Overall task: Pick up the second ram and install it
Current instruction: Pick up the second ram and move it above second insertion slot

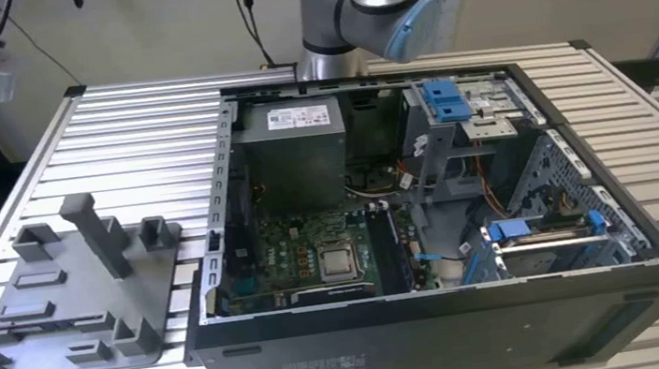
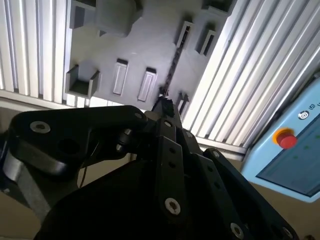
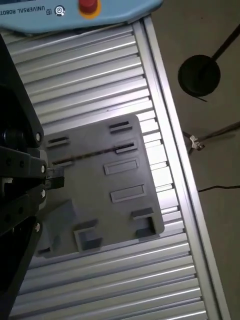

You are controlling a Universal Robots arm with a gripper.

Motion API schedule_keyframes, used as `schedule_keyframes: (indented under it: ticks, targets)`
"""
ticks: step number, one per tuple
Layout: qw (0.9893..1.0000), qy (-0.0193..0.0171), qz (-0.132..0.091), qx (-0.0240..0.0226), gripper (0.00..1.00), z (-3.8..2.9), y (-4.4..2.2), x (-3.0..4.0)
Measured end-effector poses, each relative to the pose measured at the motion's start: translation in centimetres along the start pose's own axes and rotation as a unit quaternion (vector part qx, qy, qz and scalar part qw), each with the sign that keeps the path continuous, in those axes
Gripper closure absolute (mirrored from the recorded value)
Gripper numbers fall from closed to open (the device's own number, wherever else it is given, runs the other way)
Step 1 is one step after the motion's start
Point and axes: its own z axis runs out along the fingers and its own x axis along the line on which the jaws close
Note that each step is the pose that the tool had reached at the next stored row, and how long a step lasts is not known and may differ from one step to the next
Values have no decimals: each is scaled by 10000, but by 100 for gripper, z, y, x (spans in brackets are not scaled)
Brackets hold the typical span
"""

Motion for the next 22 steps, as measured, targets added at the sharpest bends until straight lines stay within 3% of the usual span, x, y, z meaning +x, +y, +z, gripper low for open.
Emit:
schedule_keyframes:
  ticks: [2, 9, 15, 18, 19, 22]
  targets:
    - [9999, 1, -104, 7, 89, 1, 0, 0]
    - [9999, 1, -105, 7, 88, 1, 0, 0]
    - [9999, 1, -105, 7, 58, 1, 0, 0]
    - [9999, 1, -105, 7, 53, 1, 0, 0]
    - [9999, 1, -105, 7, 46, 1, 0, 0]
    - [9999, 14, -105, 10, 46, 3, 0, 0]
